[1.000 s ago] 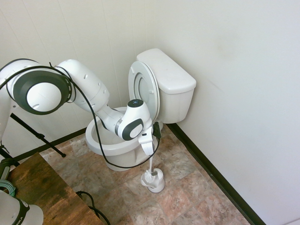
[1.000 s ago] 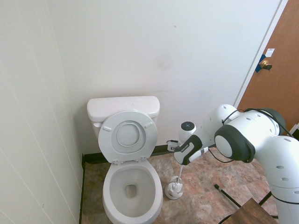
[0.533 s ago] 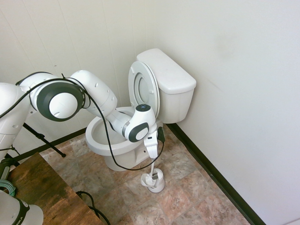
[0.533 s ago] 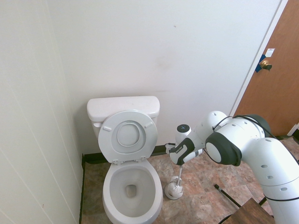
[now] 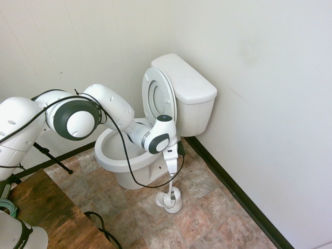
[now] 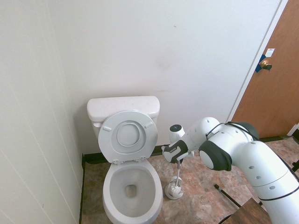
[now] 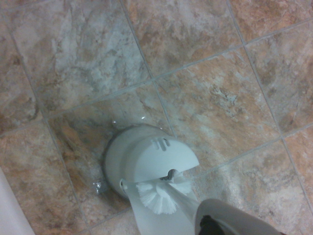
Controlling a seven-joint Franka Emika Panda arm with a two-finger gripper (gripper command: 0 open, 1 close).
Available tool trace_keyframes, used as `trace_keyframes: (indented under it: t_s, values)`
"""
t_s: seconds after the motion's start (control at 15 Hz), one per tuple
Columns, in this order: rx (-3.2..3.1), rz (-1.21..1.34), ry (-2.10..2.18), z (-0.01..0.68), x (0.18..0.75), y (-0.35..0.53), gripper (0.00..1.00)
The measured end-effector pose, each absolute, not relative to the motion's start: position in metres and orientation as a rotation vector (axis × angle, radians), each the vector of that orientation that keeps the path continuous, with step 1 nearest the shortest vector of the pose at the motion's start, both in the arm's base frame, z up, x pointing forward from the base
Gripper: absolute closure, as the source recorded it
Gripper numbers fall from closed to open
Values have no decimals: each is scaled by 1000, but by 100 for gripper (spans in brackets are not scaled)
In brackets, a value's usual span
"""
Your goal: Clean the toilet
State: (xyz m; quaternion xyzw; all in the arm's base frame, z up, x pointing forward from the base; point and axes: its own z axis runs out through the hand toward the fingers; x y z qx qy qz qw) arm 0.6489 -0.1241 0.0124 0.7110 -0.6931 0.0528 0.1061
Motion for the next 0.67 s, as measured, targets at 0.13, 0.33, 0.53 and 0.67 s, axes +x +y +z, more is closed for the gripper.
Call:
trace_keyframes:
  t_s: [0.13,0.33,0.53,0.67]
  values:
    - [2084,128,-2027,7,656,-129,100]
    - [2063,109,-2030,3,667,-142,100]
    - [2041,82,-2038,2,678,-149,100]
    - [2035,72,-2033,2,685,-150,100]
